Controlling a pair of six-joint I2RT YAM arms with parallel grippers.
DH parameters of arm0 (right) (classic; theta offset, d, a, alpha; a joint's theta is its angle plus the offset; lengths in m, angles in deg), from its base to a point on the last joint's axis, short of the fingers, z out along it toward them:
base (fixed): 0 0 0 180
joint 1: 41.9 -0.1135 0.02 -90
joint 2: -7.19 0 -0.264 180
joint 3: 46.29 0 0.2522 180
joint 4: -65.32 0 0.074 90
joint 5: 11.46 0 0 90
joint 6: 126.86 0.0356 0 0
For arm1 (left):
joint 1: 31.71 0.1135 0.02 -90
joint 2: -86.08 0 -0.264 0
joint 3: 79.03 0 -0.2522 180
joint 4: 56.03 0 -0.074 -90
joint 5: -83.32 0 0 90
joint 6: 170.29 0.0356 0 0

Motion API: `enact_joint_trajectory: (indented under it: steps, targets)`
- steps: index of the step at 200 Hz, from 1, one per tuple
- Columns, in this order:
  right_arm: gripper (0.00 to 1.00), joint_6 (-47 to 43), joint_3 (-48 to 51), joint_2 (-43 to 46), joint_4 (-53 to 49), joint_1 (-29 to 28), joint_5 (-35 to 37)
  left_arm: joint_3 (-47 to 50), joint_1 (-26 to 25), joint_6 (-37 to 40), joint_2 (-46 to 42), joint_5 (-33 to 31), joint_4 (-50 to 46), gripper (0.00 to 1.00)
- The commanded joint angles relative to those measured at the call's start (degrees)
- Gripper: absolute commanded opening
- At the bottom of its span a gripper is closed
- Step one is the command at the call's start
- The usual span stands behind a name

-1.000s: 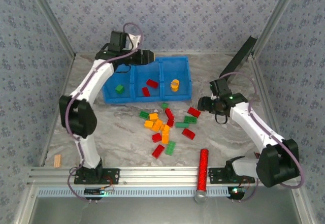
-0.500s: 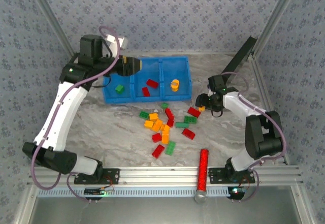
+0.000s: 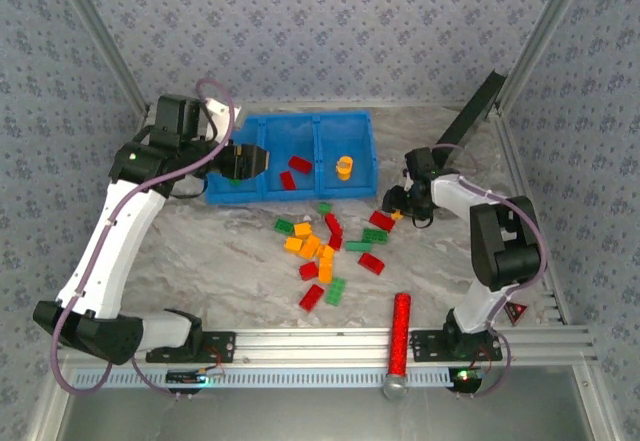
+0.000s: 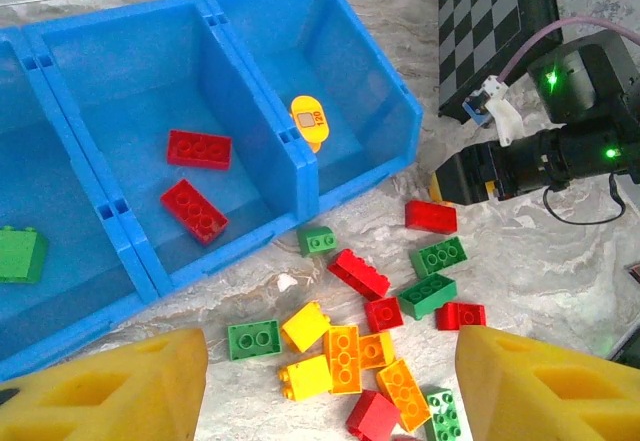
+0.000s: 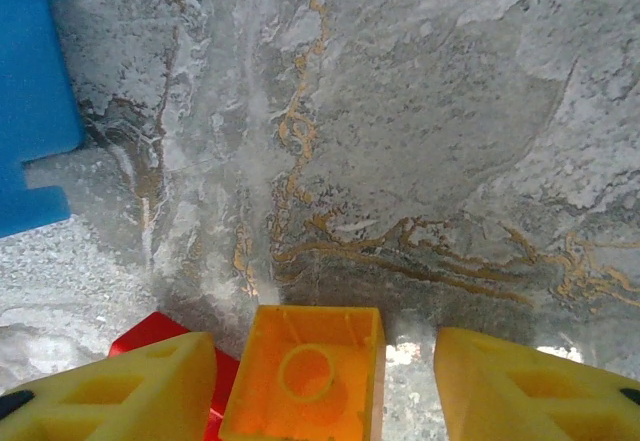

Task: Sort the legos into containers by color
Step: Pick up the lego from the middle-right of the table, then place the lego in the container.

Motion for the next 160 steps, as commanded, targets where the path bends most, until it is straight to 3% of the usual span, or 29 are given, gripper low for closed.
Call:
enact_joint_trajectory:
  steps: [1, 66, 98, 117, 160]
  targets:
    - [0.54, -1.21, -1.53, -1.13, -0.50, 0.21, 0.31, 0.17, 0.28, 1.20, -1.51, -0.69, -1.10, 0.68]
    - [0.32, -2.97, -4.46, -2.23, -2.87, 0.01, 0.89, 3.76, 0.37, 1.00, -1.74, -1.69, -1.08, 0.69]
    - [0.31, -5.06, -9.43, 4.02, -8.98, -1.32, 2.88, 9.81, 0.37, -0.77, -3.38, -3.82, -1.95, 0.68]
    - [0.30, -6.10, -17.58, 6.03, -13.78, -2.98, 4.92, 14.30, 0.32, -4.49, -5.52, -5.36, -1.60, 0.68]
    - [0.30, -10.06, -32.57, 1.41, -15.51, -7.99, 5.31, 26.65, -3.98, -13.82, -8.88, -6.38, 2.92, 0.68]
